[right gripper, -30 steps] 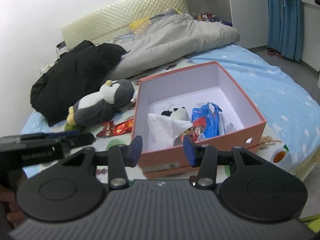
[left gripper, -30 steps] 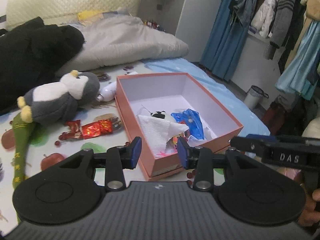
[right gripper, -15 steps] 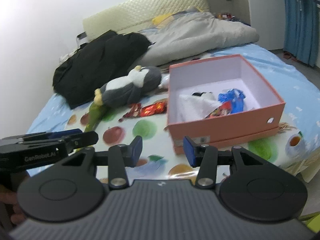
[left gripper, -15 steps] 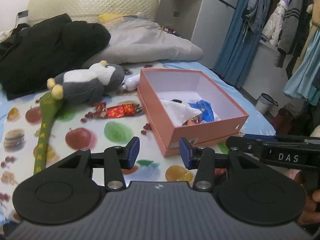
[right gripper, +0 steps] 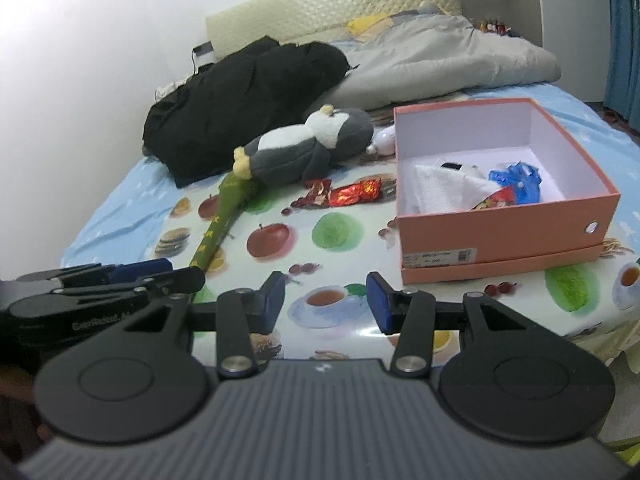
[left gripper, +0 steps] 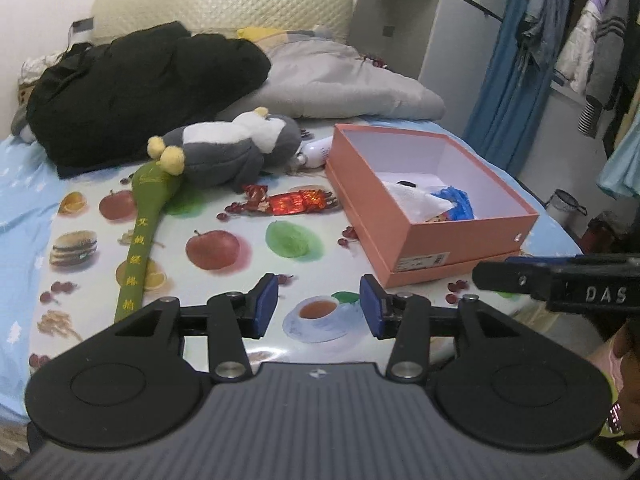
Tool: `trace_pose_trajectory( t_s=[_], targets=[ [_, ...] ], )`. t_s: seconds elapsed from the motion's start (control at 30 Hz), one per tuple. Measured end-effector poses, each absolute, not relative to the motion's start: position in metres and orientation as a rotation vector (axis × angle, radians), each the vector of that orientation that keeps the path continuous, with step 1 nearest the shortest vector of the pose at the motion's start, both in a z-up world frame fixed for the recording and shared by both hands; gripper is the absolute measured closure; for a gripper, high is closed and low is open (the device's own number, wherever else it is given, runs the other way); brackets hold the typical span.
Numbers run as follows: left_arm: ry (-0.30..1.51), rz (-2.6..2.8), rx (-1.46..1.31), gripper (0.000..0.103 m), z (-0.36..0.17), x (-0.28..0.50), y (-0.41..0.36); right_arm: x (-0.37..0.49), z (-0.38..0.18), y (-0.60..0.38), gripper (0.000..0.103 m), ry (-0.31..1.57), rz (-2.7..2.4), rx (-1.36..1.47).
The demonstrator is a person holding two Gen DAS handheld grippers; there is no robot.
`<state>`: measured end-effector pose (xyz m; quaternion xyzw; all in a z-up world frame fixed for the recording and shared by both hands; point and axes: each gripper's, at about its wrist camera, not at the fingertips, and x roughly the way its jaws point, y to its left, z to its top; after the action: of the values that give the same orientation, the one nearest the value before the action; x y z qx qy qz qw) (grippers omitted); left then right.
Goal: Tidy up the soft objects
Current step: 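Move both grippers back toward the red candy wrappers on the bed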
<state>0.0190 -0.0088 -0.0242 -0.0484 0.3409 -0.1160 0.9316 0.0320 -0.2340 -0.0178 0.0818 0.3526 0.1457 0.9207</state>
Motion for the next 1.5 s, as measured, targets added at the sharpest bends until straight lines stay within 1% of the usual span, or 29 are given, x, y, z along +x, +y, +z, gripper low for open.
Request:
trace_pose_trajectory(
  t_s=[0.3, 0.43, 0.63, 0.73, 0.93, 1.2, 1.5],
  targets=[
    [0.701, -0.195, -0.196, 0.052, -0.039, 0.047, 0.009, 0.056, -0.03, -0.206, 0.055, 0.761, 0.301, 0.097],
    [0.728, -0.184, -0.243, 0.052, -0.05, 0.07, 0.02, 0.076, -0.033, -0.195, 0.055, 0.745, 0.278, 0.061],
    [0.795, -0.185, -0.203, 0.052, -0.075, 0.106, 0.025, 0.109, -0.046, -0.187, 0.055, 0.757, 0.233, 0.08],
    [0.832, -0.179, -0.216, 0.052, -0.088, 0.129, 0.031, 0.125, -0.055, -0.179, 0.055, 0.779, 0.217, 0.048],
    [0.867, -0.172, -0.243, 0.052, -0.111, 0.177, 0.036, 0.157, -0.075, -0.171, 0.055, 0.802, 0.215, 0.081],
    [0.881, -0.138, -0.27, 0.052, -0.139, 0.25, 0.044, 0.198, -0.102, -0.153, 0.055, 0.815, 0.201, 0.075],
    [0.884, -0.17, -0.252, 0.052, -0.165, 0.313, 0.049, 0.247, -0.127, -0.14, 0.056, 0.781, 0.175, 0.054]
  ],
)
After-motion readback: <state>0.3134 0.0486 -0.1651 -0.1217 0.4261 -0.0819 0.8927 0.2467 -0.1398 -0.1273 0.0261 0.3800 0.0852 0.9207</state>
